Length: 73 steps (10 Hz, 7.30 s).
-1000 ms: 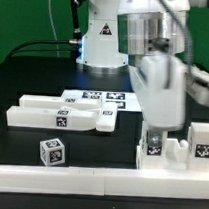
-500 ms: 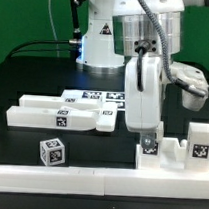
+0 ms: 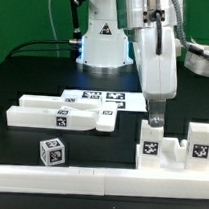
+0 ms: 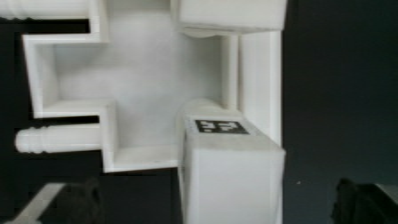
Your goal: Assemble chair
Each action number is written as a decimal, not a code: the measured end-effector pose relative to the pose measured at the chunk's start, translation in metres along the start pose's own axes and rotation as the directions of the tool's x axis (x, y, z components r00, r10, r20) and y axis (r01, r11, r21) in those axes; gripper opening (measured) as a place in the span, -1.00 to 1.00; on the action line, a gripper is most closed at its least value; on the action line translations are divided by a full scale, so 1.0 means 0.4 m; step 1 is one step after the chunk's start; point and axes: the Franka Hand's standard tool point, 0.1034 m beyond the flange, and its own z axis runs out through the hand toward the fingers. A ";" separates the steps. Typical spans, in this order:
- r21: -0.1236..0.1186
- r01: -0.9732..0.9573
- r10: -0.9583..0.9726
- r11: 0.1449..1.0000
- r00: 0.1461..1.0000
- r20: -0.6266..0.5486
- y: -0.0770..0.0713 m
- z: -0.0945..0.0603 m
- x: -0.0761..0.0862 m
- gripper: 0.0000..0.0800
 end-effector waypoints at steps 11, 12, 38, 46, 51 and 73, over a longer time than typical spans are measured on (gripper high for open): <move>0.040 0.857 -0.852 0.514 0.515 -0.090 0.052 -0.015 -0.030 0.62; 0.028 0.938 -0.931 0.344 0.345 -0.121 0.060 -0.021 -0.035 0.62; -0.083 0.991 -0.939 -0.105 -0.126 -0.320 0.098 0.197 0.064 0.62; -0.076 0.993 -0.939 -0.091 -0.111 -0.325 0.089 0.211 0.053 -0.82; -0.077 0.993 -0.942 -0.086 -0.107 -0.320 0.089 0.206 0.062 -0.93; 0.020 1.000 -0.541 0.006 -0.014 0.841 0.159 0.039 0.104 -0.93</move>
Offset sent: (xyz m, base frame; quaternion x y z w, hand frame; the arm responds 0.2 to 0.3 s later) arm -0.0141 0.0240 0.0041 0.0832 -0.0496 -0.2106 0.9728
